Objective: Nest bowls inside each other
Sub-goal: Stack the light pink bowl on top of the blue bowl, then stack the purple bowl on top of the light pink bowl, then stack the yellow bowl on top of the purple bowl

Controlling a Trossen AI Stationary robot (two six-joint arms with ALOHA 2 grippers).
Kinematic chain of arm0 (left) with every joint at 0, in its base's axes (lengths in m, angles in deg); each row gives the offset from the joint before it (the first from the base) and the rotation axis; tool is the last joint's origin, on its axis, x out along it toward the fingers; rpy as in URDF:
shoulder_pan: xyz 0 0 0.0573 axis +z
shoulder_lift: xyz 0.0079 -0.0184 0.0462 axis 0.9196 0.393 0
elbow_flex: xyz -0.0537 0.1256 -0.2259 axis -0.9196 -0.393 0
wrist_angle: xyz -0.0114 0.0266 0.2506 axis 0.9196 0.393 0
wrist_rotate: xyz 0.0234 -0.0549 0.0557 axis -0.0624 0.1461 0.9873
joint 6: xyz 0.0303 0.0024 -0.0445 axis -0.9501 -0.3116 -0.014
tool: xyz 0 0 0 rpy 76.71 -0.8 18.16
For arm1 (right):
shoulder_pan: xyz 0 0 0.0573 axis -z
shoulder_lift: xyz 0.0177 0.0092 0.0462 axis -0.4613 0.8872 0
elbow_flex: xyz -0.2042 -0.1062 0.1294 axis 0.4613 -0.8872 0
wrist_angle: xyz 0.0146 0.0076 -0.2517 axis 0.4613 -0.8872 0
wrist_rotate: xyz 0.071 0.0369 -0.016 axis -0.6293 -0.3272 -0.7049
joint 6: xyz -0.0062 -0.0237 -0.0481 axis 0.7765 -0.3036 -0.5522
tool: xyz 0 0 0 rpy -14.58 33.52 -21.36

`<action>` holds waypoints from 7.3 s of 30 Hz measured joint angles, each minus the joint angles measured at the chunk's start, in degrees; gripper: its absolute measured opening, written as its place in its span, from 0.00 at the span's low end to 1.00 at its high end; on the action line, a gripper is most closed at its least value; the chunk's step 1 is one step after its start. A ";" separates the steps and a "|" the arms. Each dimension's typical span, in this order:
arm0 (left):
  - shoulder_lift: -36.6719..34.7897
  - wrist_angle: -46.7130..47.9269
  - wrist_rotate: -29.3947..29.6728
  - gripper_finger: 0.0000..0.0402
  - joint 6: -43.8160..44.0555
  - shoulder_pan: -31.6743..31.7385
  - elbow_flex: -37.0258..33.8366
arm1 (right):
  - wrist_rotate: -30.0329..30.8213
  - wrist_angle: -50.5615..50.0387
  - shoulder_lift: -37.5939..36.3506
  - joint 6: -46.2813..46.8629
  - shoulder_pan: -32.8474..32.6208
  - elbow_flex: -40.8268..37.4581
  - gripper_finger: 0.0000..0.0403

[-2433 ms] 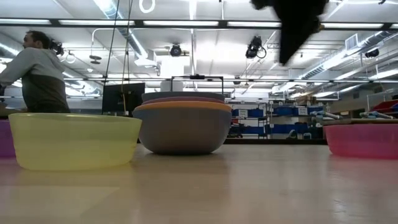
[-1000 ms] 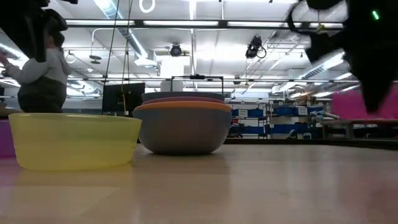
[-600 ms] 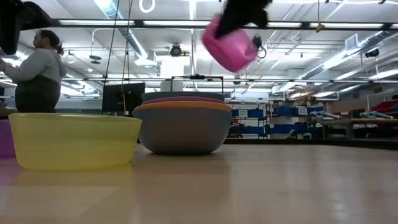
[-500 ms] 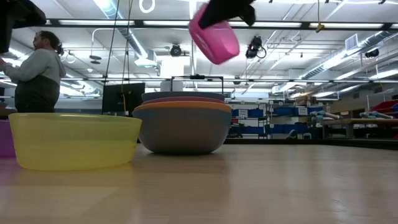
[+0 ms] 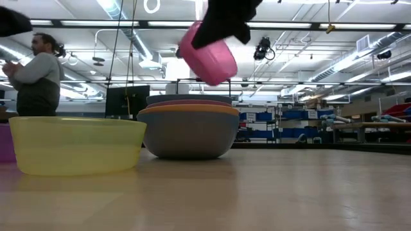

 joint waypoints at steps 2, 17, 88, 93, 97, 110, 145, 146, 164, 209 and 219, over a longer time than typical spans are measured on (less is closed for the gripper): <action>0.50 -1.30 -0.27 0.30 1.59 -0.82 -1.96 | -0.47 -0.34 1.04 0.48 0.32 -0.03 0.02; 0.78 -12.24 0.35 0.30 9.13 -1.18 -11.89 | -2.24 -1.07 2.03 2.35 2.46 -0.02 0.38; -3.63 -45.98 -3.42 0.01 -54.90 38.38 -1.89 | 28.80 -32.40 -13.04 23.96 -8.24 -0.01 0.37; -3.63 -49.56 -4.56 0.09 -56.85 39.72 -1.89 | 29.37 -33.72 -15.27 26.54 -9.58 -0.02 0.37; -3.35 -50.14 -8.06 0.16 -55.32 40.11 -1.89 | 29.32 -34.18 -15.44 27.33 -9.58 -0.02 0.37; -3.05 -50.18 -10.67 0.19 -53.56 40.08 -1.87 | 28.24 -33.72 -15.31 29.90 -9.56 -2.25 0.37; 8.30 -36.23 -17.81 0.20 -33.90 15.23 -1.15 | 21.30 -13.33 -12.10 20.71 -10.04 -12.48 0.32; 9.19 -36.41 -16.63 0.20 -35.00 15.19 -0.59 | 21.44 -13.55 -12.12 20.69 -9.92 -12.48 0.32; 11.40 -35.18 -12.82 0.20 -39.42 15.15 0.89 | 21.48 -13.74 -11.81 21.62 -9.25 -12.48 0.31; 9.70 -35.35 -25.32 0.05 -61.32 46.75 11.20 | 21.74 -15.45 -11.79 23.21 -8.38 -12.48 0.31; 9.76 -36.41 -25.85 0.17 -53.88 47.17 11.20 | 21.72 -16.04 -11.79 24.75 -8.38 -12.48 0.31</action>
